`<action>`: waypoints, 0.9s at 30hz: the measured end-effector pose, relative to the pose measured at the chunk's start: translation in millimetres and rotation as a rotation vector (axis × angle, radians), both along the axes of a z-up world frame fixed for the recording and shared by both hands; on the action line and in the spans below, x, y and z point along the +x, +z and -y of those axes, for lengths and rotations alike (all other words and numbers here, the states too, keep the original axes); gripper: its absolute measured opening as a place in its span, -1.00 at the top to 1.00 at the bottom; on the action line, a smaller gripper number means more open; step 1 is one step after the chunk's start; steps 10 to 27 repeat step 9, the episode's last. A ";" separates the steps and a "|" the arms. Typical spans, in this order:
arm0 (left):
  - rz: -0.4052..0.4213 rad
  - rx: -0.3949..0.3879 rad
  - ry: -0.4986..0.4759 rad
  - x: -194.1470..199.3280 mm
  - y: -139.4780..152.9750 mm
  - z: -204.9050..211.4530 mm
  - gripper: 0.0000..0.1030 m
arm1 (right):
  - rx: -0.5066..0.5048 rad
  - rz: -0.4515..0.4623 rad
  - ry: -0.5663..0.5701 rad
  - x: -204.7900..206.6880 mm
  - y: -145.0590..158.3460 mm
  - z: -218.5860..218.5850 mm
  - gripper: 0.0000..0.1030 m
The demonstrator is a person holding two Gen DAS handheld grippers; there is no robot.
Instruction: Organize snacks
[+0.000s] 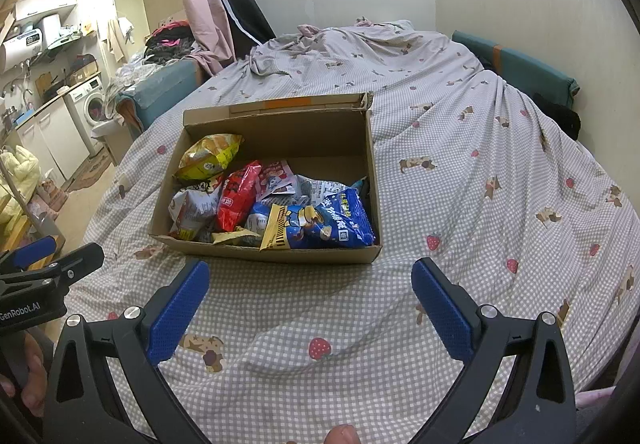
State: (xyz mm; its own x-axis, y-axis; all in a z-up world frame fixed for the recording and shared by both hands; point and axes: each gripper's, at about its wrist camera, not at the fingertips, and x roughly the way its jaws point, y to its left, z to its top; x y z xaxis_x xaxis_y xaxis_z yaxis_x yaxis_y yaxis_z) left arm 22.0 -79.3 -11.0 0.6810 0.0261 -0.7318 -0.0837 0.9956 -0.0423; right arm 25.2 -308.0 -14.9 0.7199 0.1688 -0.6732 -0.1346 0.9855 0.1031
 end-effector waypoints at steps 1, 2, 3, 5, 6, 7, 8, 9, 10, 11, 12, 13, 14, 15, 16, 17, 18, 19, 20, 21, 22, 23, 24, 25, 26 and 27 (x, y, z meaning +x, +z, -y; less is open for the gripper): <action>-0.001 -0.001 0.000 -0.1 0.7 -0.2 -1.00 | 0.000 0.001 0.000 0.1 0.0 0.2 -1.00; -0.002 -0.002 -0.001 -0.1 0.8 0.0 -1.00 | 0.000 0.000 0.000 0.1 0.0 0.0 -1.00; -0.002 -0.002 0.002 -0.2 0.9 -0.1 -1.00 | 0.000 0.000 0.000 -0.1 0.0 -0.1 -1.00; -0.002 -0.004 -0.002 -0.2 1.0 0.0 -1.00 | 0.001 0.001 -0.001 0.0 0.1 -0.1 -1.00; 0.000 -0.005 -0.002 -0.3 1.1 -0.1 -1.00 | 0.001 0.002 0.000 0.3 1.0 -0.3 -1.00; 0.002 -0.006 -0.002 -0.4 1.2 0.1 -1.00 | 0.000 0.003 0.001 0.5 1.3 -0.3 -1.00; 0.003 -0.005 -0.002 -0.2 1.3 0.5 -1.00 | 0.000 0.003 0.001 0.3 1.7 -0.4 -1.00; 0.002 -0.004 -0.002 0.0 1.1 0.9 -1.00 | 0.001 0.003 0.002 0.7 1.8 -0.2 -1.00; 0.002 -0.004 -0.002 0.0 1.1 0.9 -1.00 | 0.001 0.003 0.002 0.7 1.8 -0.2 -1.00; 0.002 -0.004 -0.002 0.0 1.1 0.9 -1.00 | 0.001 0.003 0.002 0.7 1.8 -0.2 -1.00; 0.002 -0.004 -0.002 0.0 1.1 0.9 -1.00 | 0.001 0.003 0.002 0.7 1.8 -0.2 -1.00; 0.002 -0.004 -0.002 0.0 1.1 0.9 -1.00 | 0.001 0.003 0.002 0.7 1.8 -0.2 -1.00; 0.002 -0.004 -0.002 0.0 1.1 0.9 -1.00 | 0.001 0.003 0.002 0.7 1.8 -0.2 -1.00; 0.002 -0.004 -0.002 0.0 1.1 0.9 -1.00 | 0.001 0.003 0.002 0.7 1.8 -0.2 -1.00; 0.002 -0.004 -0.002 0.0 1.1 0.9 -1.00 | 0.001 0.003 0.002 0.7 1.8 -0.2 -1.00; 0.002 -0.004 -0.002 0.0 1.1 0.9 -1.00 | 0.001 0.003 0.002 0.7 1.8 -0.2 -1.00; 0.002 -0.004 -0.002 0.0 1.1 0.9 -1.00 | 0.001 0.003 0.002 0.7 1.8 -0.2 -1.00; 0.002 -0.004 -0.002 0.0 1.1 0.9 -1.00 | 0.001 0.003 0.002 0.7 1.8 -0.2 -1.00; 0.002 -0.004 -0.002 0.0 1.1 0.9 -1.00 | 0.001 0.003 0.002 0.7 1.8 -0.2 -1.00; 0.002 -0.004 -0.002 0.0 1.1 0.9 -1.00 | 0.001 0.003 0.002 0.7 1.8 -0.2 -1.00; 0.002 -0.004 -0.002 0.0 1.1 0.9 -1.00 | 0.001 0.003 0.002 0.7 1.8 -0.2 -1.00; 0.002 -0.004 -0.002 0.0 1.1 0.9 -1.00 | 0.001 0.003 0.002 0.7 1.8 -0.2 -1.00; 0.002 -0.004 -0.002 0.0 1.1 0.9 -1.00 | 0.001 0.003 0.002 0.7 1.8 -0.2 -1.00; 0.002 -0.004 -0.002 0.0 1.1 0.9 -1.00 | 0.001 0.003 0.002 0.7 1.8 -0.2 -1.00; 0.002 -0.004 -0.002 0.0 1.1 0.9 -1.00 | 0.001 0.003 0.002 0.7 1.8 -0.2 -1.00; 0.002 -0.004 -0.002 0.0 1.1 0.9 -1.00 | 0.001 0.003 0.002 0.7 1.8 -0.2 -1.00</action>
